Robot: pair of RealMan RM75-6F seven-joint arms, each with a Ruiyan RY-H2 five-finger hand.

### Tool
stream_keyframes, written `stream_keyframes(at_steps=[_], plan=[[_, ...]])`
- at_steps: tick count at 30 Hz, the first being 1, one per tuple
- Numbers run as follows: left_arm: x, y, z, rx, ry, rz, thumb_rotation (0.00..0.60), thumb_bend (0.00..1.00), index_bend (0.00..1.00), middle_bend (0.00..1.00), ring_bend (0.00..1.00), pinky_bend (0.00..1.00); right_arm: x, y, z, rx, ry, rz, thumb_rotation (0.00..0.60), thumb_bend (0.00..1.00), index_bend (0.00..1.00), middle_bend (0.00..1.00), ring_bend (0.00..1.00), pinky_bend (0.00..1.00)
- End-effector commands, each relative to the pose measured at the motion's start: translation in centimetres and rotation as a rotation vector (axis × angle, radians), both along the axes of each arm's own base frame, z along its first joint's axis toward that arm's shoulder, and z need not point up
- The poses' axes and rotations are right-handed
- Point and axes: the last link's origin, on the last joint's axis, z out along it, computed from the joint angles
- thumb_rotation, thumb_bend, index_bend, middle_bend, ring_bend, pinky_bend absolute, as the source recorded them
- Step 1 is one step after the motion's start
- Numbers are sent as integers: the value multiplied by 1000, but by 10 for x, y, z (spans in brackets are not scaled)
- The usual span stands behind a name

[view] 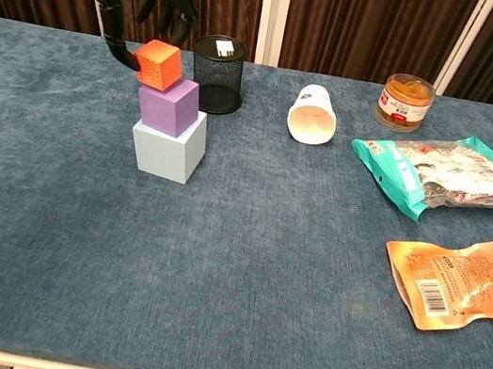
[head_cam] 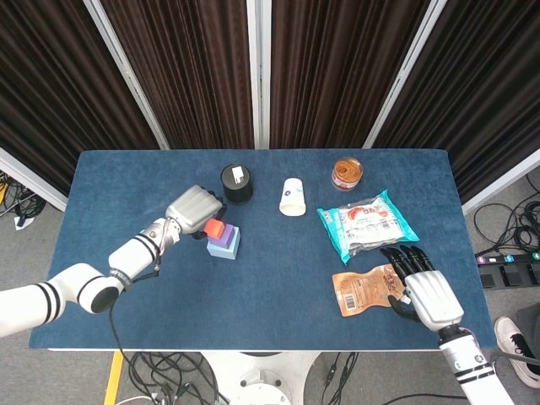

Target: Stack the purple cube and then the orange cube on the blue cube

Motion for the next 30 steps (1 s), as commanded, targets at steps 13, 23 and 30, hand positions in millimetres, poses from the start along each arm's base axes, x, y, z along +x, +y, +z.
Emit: stream_keyframes(at_steps=[13, 23, 30], plan=[[3, 5, -7, -10, -9, -4, 600, 302, 569, 488, 393, 445, -1, -1, -2, 10, 2, -8, 600, 295, 0, 85, 0, 0], [1, 4, -11, -19, -24, 7, 600, 301, 554, 488, 393, 444, -1, -1, -1, 9, 1, -9, 600, 294, 0, 92, 0, 0], [-2, 5, -11, -26, -25, 23, 600, 203, 238, 467, 388, 437, -1, -1, -1, 10, 2, -11, 600, 296, 0, 91, 0, 0]])
